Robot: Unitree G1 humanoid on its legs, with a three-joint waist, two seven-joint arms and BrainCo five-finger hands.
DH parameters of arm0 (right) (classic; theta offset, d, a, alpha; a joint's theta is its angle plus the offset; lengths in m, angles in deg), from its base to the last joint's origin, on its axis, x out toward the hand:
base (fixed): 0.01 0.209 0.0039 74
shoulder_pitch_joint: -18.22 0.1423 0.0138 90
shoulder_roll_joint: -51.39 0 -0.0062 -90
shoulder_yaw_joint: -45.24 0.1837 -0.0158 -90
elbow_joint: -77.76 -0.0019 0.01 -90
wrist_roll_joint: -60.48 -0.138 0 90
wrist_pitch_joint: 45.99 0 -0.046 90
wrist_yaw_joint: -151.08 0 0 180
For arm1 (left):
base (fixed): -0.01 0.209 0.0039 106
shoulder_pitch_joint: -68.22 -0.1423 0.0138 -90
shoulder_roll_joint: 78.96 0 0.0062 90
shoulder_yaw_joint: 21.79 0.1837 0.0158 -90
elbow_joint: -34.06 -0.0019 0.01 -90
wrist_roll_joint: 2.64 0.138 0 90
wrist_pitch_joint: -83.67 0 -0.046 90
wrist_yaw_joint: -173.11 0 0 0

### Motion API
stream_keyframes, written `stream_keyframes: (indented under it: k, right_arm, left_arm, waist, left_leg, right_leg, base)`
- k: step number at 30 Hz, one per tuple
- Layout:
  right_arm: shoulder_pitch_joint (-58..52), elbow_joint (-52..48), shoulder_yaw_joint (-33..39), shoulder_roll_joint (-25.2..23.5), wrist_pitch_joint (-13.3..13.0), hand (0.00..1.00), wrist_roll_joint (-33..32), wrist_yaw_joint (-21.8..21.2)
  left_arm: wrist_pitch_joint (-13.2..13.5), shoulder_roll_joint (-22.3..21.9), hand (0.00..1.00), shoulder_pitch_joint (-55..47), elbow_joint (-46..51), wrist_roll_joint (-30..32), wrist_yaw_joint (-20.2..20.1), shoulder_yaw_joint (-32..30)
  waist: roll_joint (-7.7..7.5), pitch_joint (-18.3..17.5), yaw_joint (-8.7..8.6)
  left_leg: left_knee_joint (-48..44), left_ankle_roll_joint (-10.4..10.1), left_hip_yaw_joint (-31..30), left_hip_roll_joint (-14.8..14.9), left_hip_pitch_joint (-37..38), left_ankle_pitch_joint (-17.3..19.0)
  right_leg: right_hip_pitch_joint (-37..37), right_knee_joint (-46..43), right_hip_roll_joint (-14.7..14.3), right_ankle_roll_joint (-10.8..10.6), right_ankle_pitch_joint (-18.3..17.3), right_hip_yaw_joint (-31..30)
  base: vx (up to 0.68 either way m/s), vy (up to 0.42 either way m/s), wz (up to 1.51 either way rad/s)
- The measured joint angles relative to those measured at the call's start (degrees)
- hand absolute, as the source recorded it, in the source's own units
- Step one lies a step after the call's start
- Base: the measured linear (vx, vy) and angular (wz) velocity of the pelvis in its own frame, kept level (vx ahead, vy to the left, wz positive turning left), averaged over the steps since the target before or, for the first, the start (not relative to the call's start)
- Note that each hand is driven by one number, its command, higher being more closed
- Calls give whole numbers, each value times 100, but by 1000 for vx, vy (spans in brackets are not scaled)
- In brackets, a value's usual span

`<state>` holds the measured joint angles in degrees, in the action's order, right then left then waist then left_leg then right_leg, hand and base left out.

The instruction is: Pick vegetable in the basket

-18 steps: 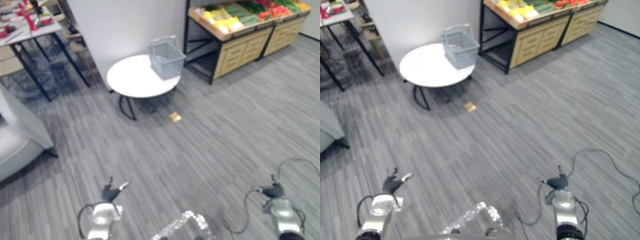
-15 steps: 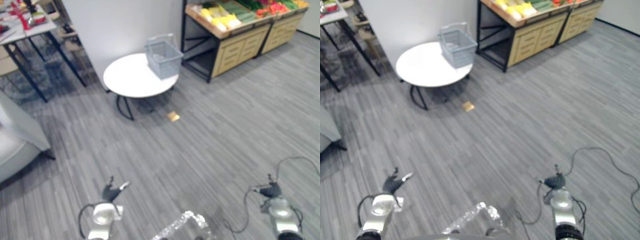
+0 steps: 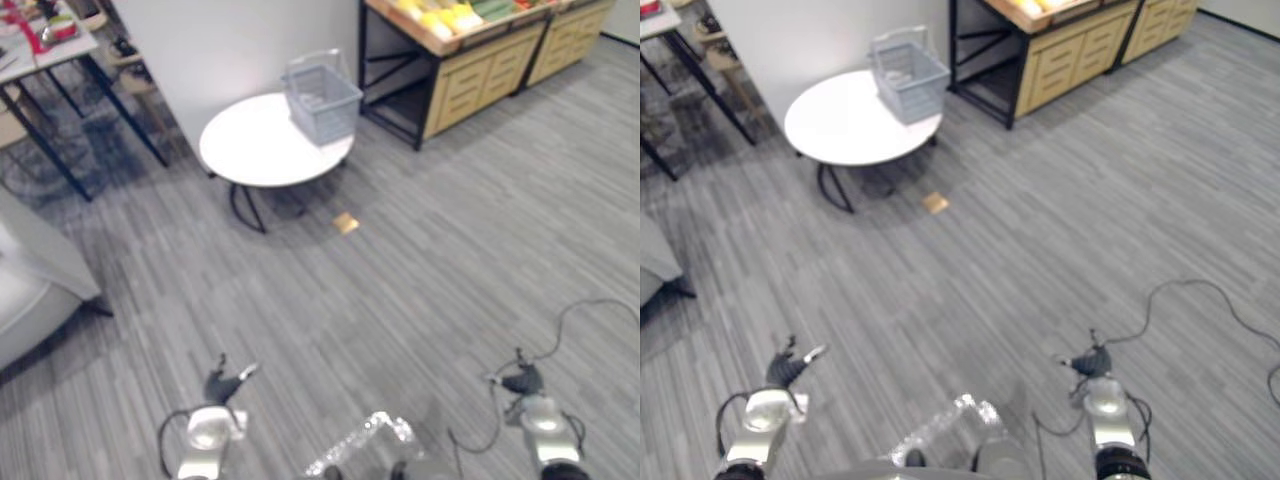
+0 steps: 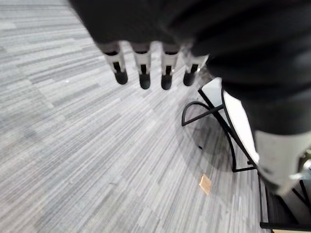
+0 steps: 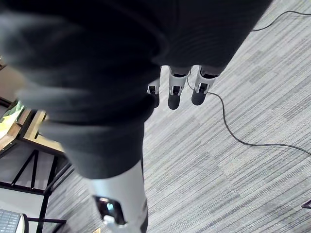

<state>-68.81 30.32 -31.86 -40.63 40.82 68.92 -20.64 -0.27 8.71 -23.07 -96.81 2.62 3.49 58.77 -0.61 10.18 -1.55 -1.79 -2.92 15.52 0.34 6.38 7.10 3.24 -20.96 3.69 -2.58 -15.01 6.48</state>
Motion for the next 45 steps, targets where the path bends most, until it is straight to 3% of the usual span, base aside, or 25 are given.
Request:
stream_keyframes:
  k: [1,2,4,6,9,12,13,14,15,16,18,19,21,22,25,26,28,29,30,32,34,37,39,42,45]
  right_arm:
    - [-34,-4,-39,-40,-4,0,-2,5]
    - [-48,16,-49,-45,5,0,-3,6]
    - [-274,11,-252,-28,15,0,-17,7]
    - [-269,4,-245,-14,24,0,-82,43]
    - [-73,-71,-274,153,21,0,-209,90]
    - [334,-161,-503,431,15,0,-222,109]
    - [495,-199,-587,445,4,0,-222,115]
    - [453,-365,-710,343,-5,0,-204,90]
    - [445,-401,-721,326,-7,0,-199,84]
    - [419,-523,-720,187,-9,0,-152,51]
    - [382,-628,-729,19,-5,0,-83,38]
    - [388,-726,-838,2,-4,0,37,35]
    - [407,-1036,-1074,26,-9,0,84,37]
    - [440,-1261,-1166,34,-40,0,183,46]
    - [583,-1794,-1164,161,-102,0,306,141]
    - [644,-1879,-1154,243,-95,0,354,152]
    - [712,-2075,-1085,388,-86,0,551,291]
    - [739,-2207,-1083,461,-62,0,729,390]
    - [790,-2265,-1121,493,-59,0,860,411]
    - [1018,-2261,-1302,566,-23,0,1106,416]
    - [1532,-2248,-1580,776,6,0,1316,506]
    - [2010,-2207,-1818,848,22,0,1412,582]
    - [2358,-2194,-1888,959,-6,0,1415,625]
    - [2991,-2019,-2109,1162,2,0,1415,635]
    - [3386,-1645,-2375,1457,27,0,1413,625]
  left_arm:
    - [0,36,0,-5,1,0,6,-46]
    - [-13,-23,0,19,-22,-5,11,-91]
    - [-27,-105,0,-143,30,-25,-2,-94]
    - [-117,-105,0,-283,21,-59,2,-101]
    - [-121,-108,0,-276,87,-70,15,-101]
    - [-116,-132,0,-256,101,-123,34,-147]
    - [-114,-141,0,-255,112,-215,54,-236]
    - [-113,-168,0,-263,64,-232,55,-356]
    - [-109,-198,0,-264,65,-232,54,-387]
    - [-111,-288,0,-305,60,-229,51,-443]
    - [-119,-352,0,-397,61,-231,45,-442]
    - [-120,-362,0,-412,66,-231,43,-423]
    - [-115,-360,0,-441,85,-231,48,-397]
    - [-114,-350,0,-494,93,-231,51,-362]
    - [-96,-331,0,-362,94,-235,64,-310]
    - [-94,-326,0,-286,47,-236,66,-270]
    - [-78,-306,0,-94,-156,-232,59,-179]
    - [-65,-319,0,-82,-180,-230,59,-163]
    - [-30,-345,0,-145,-232,-196,56,-159]
    - [-15,-457,0,-337,-331,-163,45,-128]
    - [4,-620,0,-474,-336,-171,46,-105]
    - [2,-692,0,-629,-359,-177,45,-5]
    - [-1,-715,0,-637,-402,-174,43,8]
    - [-12,-722,0,-644,-505,-168,43,-2]
    - [-55,-756,0,-579,-700,-164,40,6]
  waist:
    - [-126,53,20]
    - [-85,135,13]
    - [29,309,49]
    - [83,369,111]
    - [-39,364,274]
    - [114,308,357]
    - [141,289,424]
    - [-112,195,524]
    - [-149,183,546]
    - [-330,165,590]
    - [-530,174,496]
    - [-530,183,468]
    - [-408,216,444]
    - [-254,206,411]
    - [-19,245,298]
    - [-10,236,271]
    - [-23,225,125]
    - [-157,183,125]
    - [-142,174,167]
    - [80,154,235]
    - [435,359,371]
    - [428,512,526]
    - [386,511,654]
    - [355,524,678]
    - [285,568,669]
  left_leg:
    - [-880,8,42,74,-355,493]
    - [-1612,-43,32,266,-638,689]
    - [-4856,266,185,1287,-1992,604]
    - [-5427,211,117,1471,-2457,661]
    - [-3958,65,468,1167,-2830,587]
    - [-1193,-45,1036,881,-2929,-322]
    - [-860,49,1058,856,-2952,-597]
    - [-1040,291,1027,629,-2912,-916]
    - [-1067,386,1024,593,-2893,-916]
    - [-1236,783,1073,415,-2749,-776]
    - [-1526,883,1060,209,-2299,-249]
    - [-1534,893,909,135,-1890,-27]
    - [-1164,829,643,110,-1077,93]
    - [-757,807,473,138,-549,114]
    - [-201,572,-76,312,147,247]
    - [-186,478,-258,419,195,306]
    - [-133,264,-705,551,230,361]
    - [-127,-32,-856,598,331,480]
    - [-173,-249,-980,680,477,627]
    - [-1018,-358,-1113,1084,228,704]
    - [-3713,-389,-1263,1671,-1018,573]
    - [-5247,-139,-481,1983,-1712,539]
    - [-5095,-15,198,1963,-2055,547]
    - [-3460,63,865,1554,-2506,550]
    - [-1369,86,1060,1035,-2513,-269]
  right_leg:
    - [-123,165,20,20,-390,-8]
    - [-189,156,-32,35,-404,65]
    - [-667,362,-438,218,-405,91]
    - [-909,430,-531,348,-488,-54]
    - [-998,755,-335,351,-487,-375]
    - [-1207,1412,-204,211,-409,-670]
    - [-1333,1548,-164,-48,-428,-787]
    - [-1312,1205,173,-285,-627,-845]
    - [-1249,1033,220,-317,-645,-848]
    - [-922,60,391,-361,-646,-848]
    - [-497,-1803,610,-1236,-40,-904]
    - [-142,-3118,585,-1439,262,-1016]
    - [317,-4268,524,-1218,193,-774]
    - [591,-4410,605,-821,31,-346]
    - [1510,-3345,690,-222,-302,350]
    - [1705,-2452,630,-264,-270,367]
    - [1723,2,599,-295,456,159]
    - [1613,1090,679,-374,1081,-145]
    - [1550,963,669,-624,1667,-242]
    - [1536,297,531,-500,1463,13]
    - [962,296,302,-199,1139,635]
    - [-51,692,242,-5,873,1195]
    - [-461,1130,241,14,818,1435]
    - [-687,1575,253,-98,868,1718]
    - [-940,1746,446,-367,797,1846]
  base:
    - [-50,-180,3]
    - [-73,-196,15]
    - [2,-175,-6]
    - [158,-36,-39]
    - [266,40,-55]
    - [456,173,-54]
    - [804,329,-65]
    - [606,245,-55]
    - [644,243,-38]
    - [584,200,-7]
    - [730,215,18]
    - [784,151,33]
    - [648,94,20]
    - [406,14,24]
    - [523,-98,65]
    - [465,-239,122]
    - [489,-353,145]
    - [534,-437,131]
    - [582,-460,134]
    - [565,-481,88]
    - [525,-487,87]
    - [387,-285,90]
    - [340,-188,71]
    - [290,-43,44]
    - [460,157,16]
